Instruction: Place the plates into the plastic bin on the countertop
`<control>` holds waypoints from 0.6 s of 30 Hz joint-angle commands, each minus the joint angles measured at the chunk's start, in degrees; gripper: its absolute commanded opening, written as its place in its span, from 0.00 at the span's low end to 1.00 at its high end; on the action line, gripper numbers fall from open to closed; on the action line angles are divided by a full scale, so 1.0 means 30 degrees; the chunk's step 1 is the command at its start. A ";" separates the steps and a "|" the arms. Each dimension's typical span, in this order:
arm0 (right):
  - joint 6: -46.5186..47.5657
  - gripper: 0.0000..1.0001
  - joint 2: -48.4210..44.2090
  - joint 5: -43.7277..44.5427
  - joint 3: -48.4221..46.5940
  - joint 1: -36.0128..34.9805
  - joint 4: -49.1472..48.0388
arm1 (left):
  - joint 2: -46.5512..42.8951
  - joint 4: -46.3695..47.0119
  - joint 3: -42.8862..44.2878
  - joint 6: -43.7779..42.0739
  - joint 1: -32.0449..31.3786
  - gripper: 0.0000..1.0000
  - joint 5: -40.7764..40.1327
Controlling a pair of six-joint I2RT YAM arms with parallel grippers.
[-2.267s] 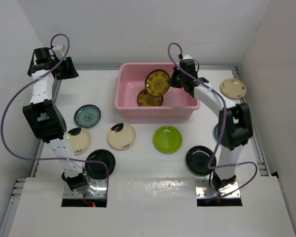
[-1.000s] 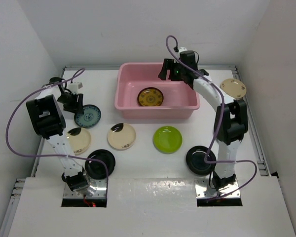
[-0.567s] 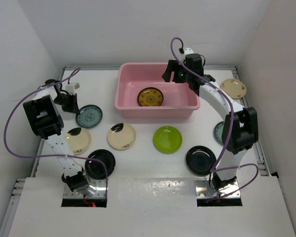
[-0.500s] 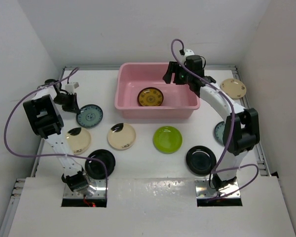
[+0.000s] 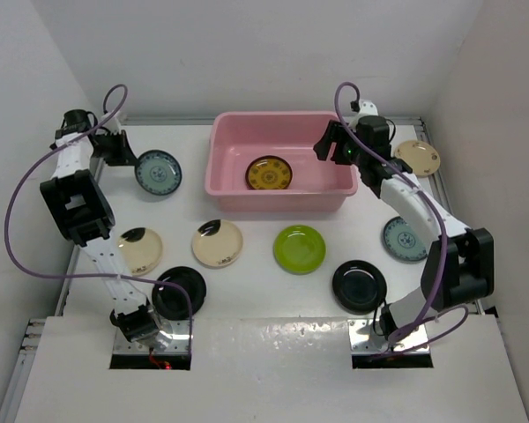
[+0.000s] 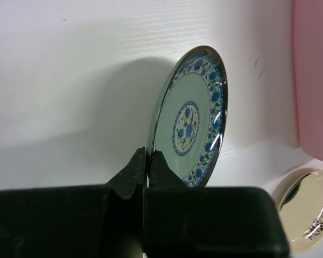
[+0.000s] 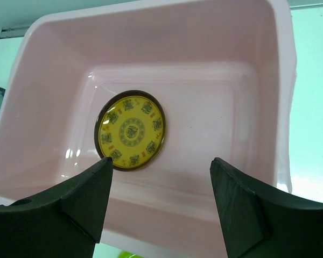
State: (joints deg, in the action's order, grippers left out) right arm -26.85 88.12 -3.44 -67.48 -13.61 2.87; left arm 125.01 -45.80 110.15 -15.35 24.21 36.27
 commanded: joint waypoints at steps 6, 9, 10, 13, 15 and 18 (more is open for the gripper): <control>-0.0659 0.72 -0.1188 0.0386 0.0961 0.0170 -0.1544 | -0.2410 0.0121 0.2100 0.0809 -0.1065 0.00 -0.0809; -0.0689 0.71 -0.1247 0.0386 0.0991 0.0229 -0.1602 | -0.2850 0.0121 0.3796 0.1600 -0.1067 0.00 -0.0811; -0.0717 0.71 -0.1305 0.0386 0.1020 0.0316 -0.1632 | -0.2852 0.0353 0.5020 0.2241 -0.1067 0.00 -0.0521; -0.0863 0.71 -0.1364 0.0357 0.1078 0.0404 -0.1661 | -0.3321 0.1172 0.6785 0.3675 -0.1709 0.00 -0.0255; -0.1097 0.71 -0.1335 0.0386 0.1107 0.0579 -0.1632 | -0.3584 0.1644 0.7987 0.4295 -0.2645 0.00 -0.0050; -0.1244 0.71 -0.1539 0.0386 0.1341 0.0871 -0.1632 | -0.3379 0.1644 0.8636 0.5497 -0.4601 0.00 0.0652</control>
State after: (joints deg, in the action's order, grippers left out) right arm -29.21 86.41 -2.96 -64.03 -12.08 1.08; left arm 118.28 -43.05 133.10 -4.54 17.06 33.95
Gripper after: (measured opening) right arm 0.711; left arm 0.003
